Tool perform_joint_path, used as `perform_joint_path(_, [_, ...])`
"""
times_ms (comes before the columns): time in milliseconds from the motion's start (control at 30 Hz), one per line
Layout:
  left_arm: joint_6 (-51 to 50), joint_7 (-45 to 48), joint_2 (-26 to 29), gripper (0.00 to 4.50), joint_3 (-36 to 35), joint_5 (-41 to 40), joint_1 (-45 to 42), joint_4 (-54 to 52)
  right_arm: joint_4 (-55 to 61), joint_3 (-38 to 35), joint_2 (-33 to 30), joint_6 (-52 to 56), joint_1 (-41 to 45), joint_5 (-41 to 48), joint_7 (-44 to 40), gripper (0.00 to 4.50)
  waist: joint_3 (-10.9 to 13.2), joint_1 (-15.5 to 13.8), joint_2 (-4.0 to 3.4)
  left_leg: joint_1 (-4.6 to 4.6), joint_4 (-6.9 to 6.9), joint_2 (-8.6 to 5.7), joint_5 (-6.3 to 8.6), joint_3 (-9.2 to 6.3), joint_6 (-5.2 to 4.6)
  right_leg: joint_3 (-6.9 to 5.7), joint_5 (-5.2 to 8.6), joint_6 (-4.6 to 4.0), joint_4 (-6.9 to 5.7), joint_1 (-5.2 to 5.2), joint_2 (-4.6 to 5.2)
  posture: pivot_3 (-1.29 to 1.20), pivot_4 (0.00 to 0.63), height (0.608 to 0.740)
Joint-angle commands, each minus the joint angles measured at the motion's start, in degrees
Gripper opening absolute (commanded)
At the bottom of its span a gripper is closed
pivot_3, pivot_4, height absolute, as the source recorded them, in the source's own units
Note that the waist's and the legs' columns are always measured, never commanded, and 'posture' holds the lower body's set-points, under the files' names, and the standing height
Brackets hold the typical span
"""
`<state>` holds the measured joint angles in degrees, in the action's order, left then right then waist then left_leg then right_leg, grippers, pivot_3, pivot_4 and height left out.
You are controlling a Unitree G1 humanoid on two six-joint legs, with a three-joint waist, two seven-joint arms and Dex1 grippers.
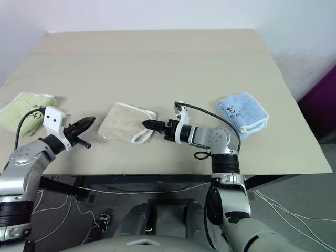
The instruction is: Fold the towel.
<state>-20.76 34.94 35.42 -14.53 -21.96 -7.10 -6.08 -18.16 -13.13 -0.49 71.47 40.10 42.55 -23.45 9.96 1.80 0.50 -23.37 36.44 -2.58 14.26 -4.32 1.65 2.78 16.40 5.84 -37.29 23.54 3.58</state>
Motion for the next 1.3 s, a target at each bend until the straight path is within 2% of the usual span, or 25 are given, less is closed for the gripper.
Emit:
perform_joint_path(33, [1.31,0.6,0.06,0.0,-1.51,-0.93,0.04,-2.94,-4.21,2.22,2.85,-2.1,2.44,-1.44,-0.17,4.48,-0.01,0.78,0.02,0.0,-0.02,0.0,0.0,0.0,0.01,0.0,0.0,0.0,0.0,0.0,0.0,0.0,0.15,0.74])
perform_joint_path(367, [0.77,1.17,-0.82,0.0,-1.61,-2.2,1.92,-5.76,-13.47,2.03,6.39,-7.12,7.34,-3.62,-0.88,4.48,-0.05,2.32,0.03,0.07,-0.26,0.15,-0.06,0.04,0.1,0.05,0.0,-0.02,-0.03,0.12,-0.13,0.0,0.15,0.74])
perform_joint_path(833, [0.95,1.37,-1.19,0.0,-1.19,-2.35,2.16,-6.02,-12.11,0.11,5.37,-7.71,7.61,-2.32,-1.88,0.04,-0.06,2.14,0.05,0.04,-0.24,0.11,-0.07,0.05,0.12,0.05,-0.01,-0.04,-0.05,0.14,-0.08,0.0,0.15,0.74])
perform_joint_path(967, [0.82,1.25,-1.28,0.0,-1.02,-2.4,2.29,-6.43,-6.44,-3.1,3.88,-6.21,6.8,0.45,-0.24,0.01,-0.05,1.8,0.04,0.0,-0.24,0.09,-0.07,0.05,0.12,0.05,-0.01,-0.04,-0.03,0.15,-0.05,0.0,0.15,0.74])
perform_joint_path(1067, [0.62,1.13,-1.55,0.0,-1.0,-2.51,2.67,-7.06,-0.21,-8.61,0.8,-4.53,6.44,4.15,2.92,0.01,-0.04,0.93,0.04,-0.11,-0.22,0.03,-0.07,0.04,0.12,0.04,-0.01,-0.04,0.0,0.21,0.01,0.0,0.15,0.74])
perform_joint_path(1300, [0.84,1.88,-3.43,0.0,2.13,-2.16,1.0,-5.21,11.57,-26.14,-11.6,-2.01,6.59,13.63,15.59,0.01,-0.03,-0.08,0.01,-0.12,-0.21,-0.02,-0.07,0.04,0.11,0.04,-0.01,-0.03,0.05,0.18,0.06,0.0,0.15,0.74])
